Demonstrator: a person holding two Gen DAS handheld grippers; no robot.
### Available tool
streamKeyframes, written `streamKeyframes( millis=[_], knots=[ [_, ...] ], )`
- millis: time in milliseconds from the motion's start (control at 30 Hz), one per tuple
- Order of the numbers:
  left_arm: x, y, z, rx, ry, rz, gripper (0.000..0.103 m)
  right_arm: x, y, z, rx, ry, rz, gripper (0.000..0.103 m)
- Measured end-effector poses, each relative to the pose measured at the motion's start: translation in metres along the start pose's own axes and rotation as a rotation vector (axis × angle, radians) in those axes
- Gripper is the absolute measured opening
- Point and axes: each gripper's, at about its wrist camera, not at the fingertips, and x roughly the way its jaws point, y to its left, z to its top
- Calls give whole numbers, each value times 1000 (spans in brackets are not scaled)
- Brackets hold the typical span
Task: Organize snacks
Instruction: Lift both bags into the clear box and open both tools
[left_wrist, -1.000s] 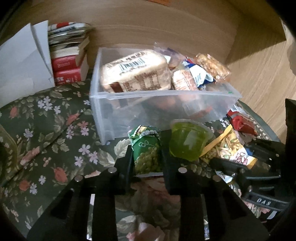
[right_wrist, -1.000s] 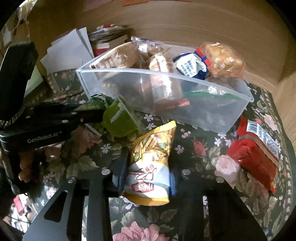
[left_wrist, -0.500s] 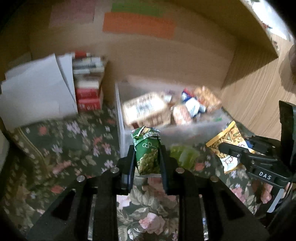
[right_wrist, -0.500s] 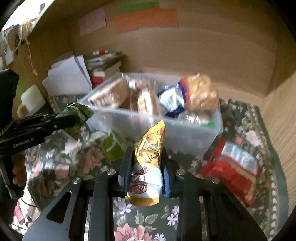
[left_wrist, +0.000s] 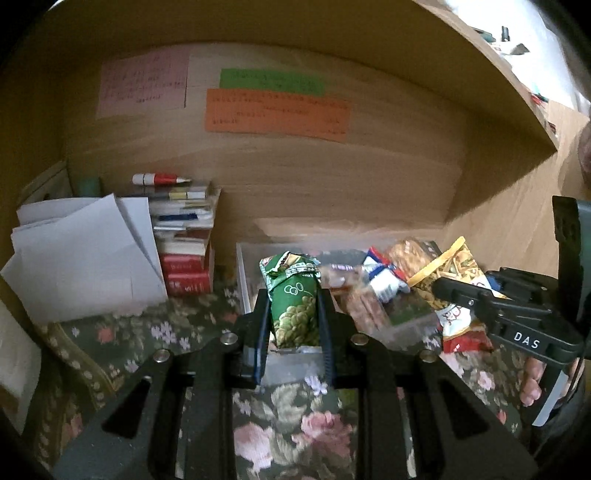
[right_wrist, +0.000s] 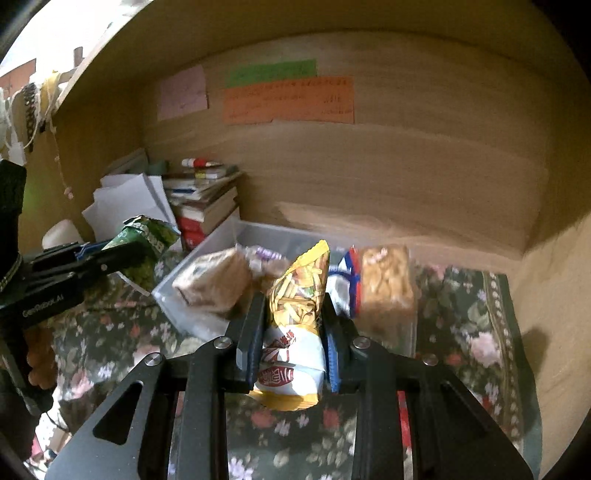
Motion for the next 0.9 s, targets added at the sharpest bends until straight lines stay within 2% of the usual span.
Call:
streamKeyframes(
  millis=[500, 767, 833, 900],
  knots=[
    [65, 18, 19, -26, 75, -20, 24, 54, -14, 37, -13, 33, -8, 25],
    [89, 29, 19, -52, 108, -17, 25, 82, -17, 45, -22, 92, -4, 26],
    [93, 30, 20, -55, 116, -8, 27, 86, -18, 45, -23, 113, 1, 27],
    [95, 33, 19, -70, 127, -10, 34, 90, -18, 45, -20, 121, -5, 27]
  ],
)
